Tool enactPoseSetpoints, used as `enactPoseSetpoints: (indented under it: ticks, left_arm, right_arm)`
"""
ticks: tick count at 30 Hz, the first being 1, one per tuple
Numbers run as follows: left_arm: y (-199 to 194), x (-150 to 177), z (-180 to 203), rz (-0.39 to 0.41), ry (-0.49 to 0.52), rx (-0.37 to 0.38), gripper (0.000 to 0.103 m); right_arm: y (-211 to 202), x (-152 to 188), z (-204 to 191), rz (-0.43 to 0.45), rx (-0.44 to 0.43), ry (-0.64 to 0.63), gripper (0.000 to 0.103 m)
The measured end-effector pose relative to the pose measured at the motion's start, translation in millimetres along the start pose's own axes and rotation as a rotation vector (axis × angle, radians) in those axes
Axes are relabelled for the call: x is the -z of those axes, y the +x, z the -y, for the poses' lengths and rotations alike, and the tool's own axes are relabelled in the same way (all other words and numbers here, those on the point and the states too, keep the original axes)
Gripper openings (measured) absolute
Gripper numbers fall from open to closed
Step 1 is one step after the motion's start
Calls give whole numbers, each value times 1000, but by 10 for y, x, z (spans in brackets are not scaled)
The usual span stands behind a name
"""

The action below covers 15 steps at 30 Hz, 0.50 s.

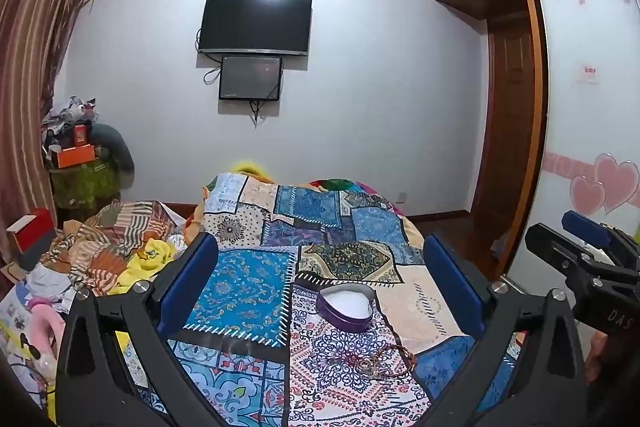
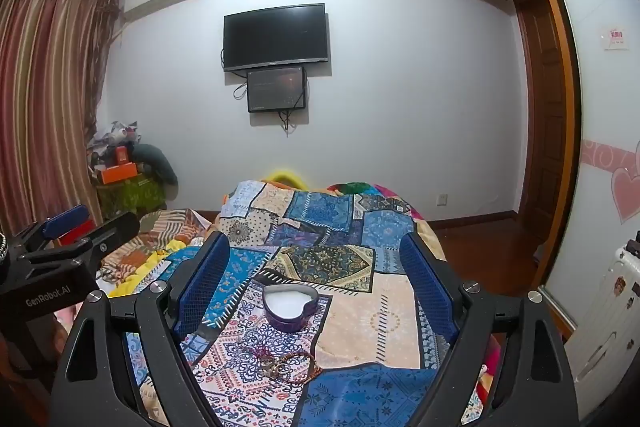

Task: Organize jewelry

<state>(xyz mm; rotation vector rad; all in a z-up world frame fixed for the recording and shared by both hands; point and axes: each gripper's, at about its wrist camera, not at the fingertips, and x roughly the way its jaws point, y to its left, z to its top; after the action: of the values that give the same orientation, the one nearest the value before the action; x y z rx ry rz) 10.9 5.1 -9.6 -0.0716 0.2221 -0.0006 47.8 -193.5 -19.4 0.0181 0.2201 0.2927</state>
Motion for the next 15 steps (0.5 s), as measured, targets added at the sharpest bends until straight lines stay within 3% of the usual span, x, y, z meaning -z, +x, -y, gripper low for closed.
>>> enactPoseSetpoints:
  ticks: [15]
  left_arm:
    - [8, -3, 6, -9, -3, 7, 103]
  right_arm:
    - [3, 8, 33, -3, -1, 2, 85]
